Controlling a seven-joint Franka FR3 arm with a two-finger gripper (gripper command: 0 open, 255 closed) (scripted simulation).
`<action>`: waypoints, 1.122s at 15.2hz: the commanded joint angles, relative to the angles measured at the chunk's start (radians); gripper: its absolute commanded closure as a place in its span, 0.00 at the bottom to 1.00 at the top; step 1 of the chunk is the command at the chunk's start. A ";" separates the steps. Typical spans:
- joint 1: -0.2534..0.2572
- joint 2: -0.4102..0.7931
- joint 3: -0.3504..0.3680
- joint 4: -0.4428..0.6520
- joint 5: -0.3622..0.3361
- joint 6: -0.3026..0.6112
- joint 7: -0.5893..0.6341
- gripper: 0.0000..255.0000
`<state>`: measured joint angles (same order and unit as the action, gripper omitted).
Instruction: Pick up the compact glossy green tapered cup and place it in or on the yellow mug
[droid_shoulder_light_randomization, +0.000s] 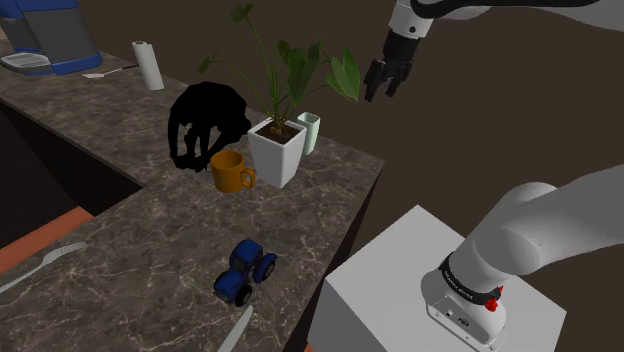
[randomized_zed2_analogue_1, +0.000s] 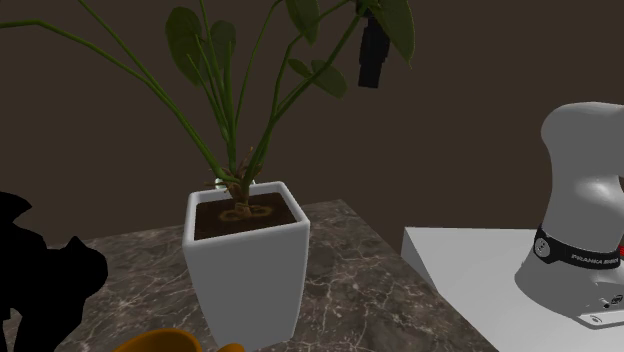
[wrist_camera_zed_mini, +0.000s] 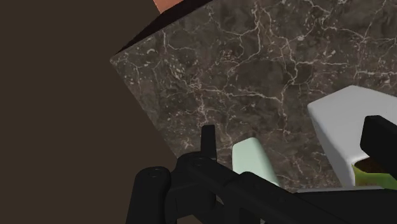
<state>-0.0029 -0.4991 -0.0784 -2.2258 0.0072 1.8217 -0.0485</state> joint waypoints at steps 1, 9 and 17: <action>0.005 0.072 0.000 0.020 0.006 0.051 0.001 0.00; 0.013 0.370 -0.012 0.179 0.035 0.182 -0.019 0.00; 0.010 0.681 -0.015 0.425 0.073 0.238 -0.040 0.00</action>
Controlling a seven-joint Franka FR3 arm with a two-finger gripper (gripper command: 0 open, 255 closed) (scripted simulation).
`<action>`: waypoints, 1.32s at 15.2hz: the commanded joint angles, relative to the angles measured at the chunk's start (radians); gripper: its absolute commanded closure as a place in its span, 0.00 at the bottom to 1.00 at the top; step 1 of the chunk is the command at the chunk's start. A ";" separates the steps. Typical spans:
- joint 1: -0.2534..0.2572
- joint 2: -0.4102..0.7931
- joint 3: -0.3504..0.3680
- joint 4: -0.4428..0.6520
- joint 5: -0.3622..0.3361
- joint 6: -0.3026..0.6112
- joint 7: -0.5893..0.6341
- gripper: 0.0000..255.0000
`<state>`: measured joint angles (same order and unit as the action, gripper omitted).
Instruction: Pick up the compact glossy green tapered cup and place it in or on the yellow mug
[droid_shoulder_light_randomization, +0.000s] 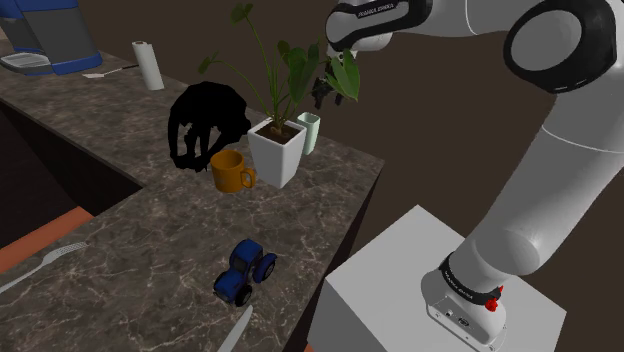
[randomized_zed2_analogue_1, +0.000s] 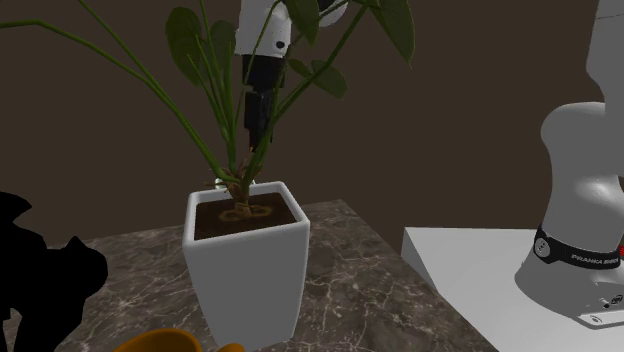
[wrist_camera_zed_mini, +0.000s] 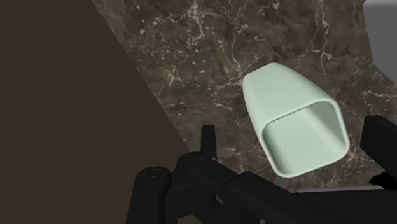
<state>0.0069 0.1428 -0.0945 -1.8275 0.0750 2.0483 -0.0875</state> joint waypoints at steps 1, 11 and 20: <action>-0.001 0.080 0.002 0.065 0.009 0.013 -0.003 0.00; -0.002 0.173 0.007 0.071 0.022 0.098 -0.010 0.00; -0.002 0.173 0.007 0.071 0.022 0.098 -0.010 1.00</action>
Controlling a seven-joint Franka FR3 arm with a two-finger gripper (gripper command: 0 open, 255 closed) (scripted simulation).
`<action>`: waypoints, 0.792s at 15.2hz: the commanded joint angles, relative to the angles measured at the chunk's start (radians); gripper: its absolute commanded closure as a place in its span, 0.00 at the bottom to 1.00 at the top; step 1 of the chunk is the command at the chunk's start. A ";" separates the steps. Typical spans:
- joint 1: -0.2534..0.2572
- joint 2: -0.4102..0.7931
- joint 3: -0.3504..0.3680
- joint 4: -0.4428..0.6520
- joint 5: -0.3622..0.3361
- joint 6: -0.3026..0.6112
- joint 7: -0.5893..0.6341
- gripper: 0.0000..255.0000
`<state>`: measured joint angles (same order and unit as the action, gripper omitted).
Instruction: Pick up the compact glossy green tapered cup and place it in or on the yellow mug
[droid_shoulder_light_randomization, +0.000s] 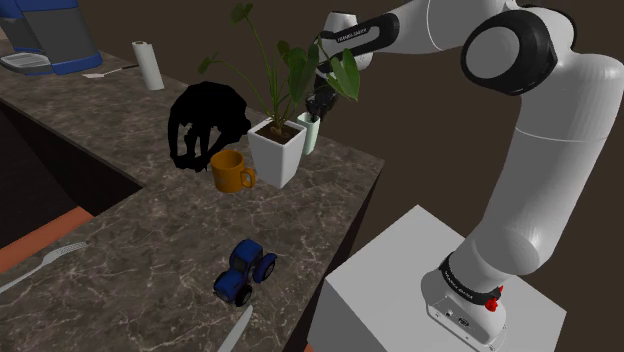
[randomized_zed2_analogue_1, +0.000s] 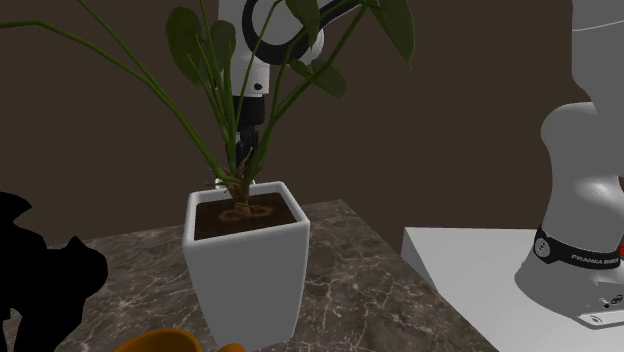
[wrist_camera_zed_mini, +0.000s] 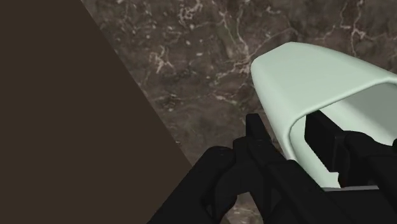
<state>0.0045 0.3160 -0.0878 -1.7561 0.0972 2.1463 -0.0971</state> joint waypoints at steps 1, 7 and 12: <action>0.000 0.000 0.000 0.000 0.000 0.000 0.000 1.00; 0.000 0.000 0.000 0.000 0.000 0.000 0.000 1.00; 0.000 -0.018 -0.001 0.030 -0.004 -0.047 0.004 1.00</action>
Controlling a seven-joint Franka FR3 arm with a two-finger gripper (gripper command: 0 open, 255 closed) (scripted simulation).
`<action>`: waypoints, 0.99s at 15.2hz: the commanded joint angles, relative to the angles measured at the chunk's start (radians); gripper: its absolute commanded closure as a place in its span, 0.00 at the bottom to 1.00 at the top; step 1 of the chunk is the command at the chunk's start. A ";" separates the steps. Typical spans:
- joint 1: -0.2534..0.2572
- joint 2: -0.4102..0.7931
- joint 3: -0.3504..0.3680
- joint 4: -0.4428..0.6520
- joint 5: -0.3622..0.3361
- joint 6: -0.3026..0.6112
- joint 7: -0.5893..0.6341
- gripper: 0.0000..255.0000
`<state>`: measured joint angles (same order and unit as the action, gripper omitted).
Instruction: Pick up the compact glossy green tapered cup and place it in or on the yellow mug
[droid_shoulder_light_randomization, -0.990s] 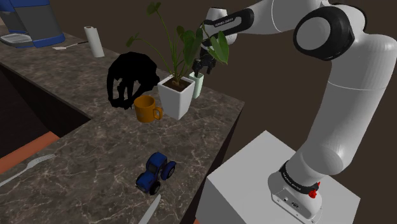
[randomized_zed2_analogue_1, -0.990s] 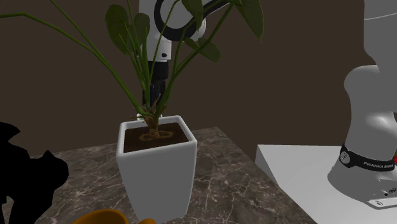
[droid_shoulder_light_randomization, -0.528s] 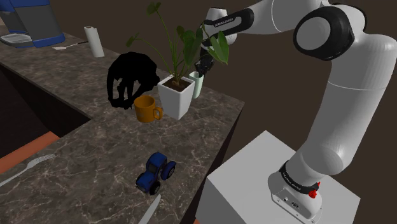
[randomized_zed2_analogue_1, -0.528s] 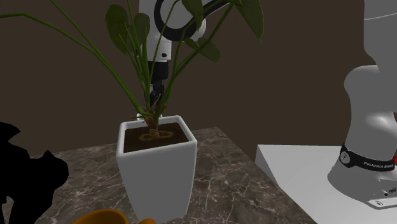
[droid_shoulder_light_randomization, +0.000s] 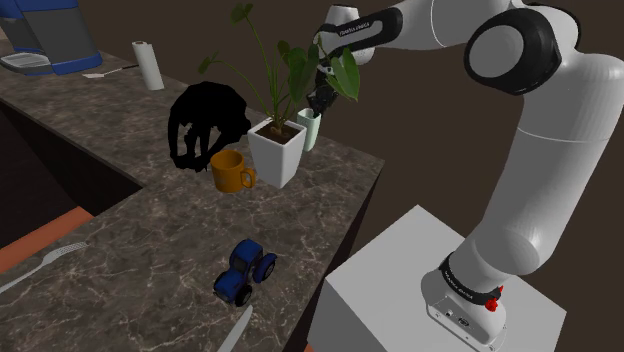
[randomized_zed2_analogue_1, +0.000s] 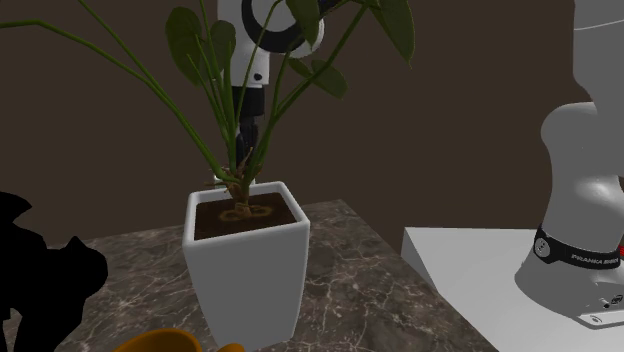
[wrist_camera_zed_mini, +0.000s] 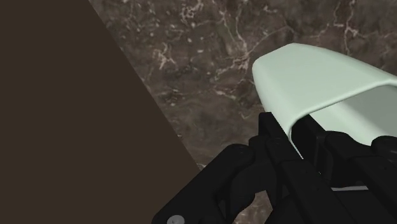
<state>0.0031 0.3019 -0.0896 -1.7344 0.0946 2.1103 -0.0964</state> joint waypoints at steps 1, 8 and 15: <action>0.002 -0.008 0.000 0.016 -0.002 -0.023 0.005 1.00; 0.002 -0.030 -0.001 0.080 -0.008 -0.109 0.012 1.00; 0.001 -0.042 -0.003 0.157 -0.011 -0.198 0.018 1.00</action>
<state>0.0037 0.2623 -0.0922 -1.5877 0.0839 1.9250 -0.0798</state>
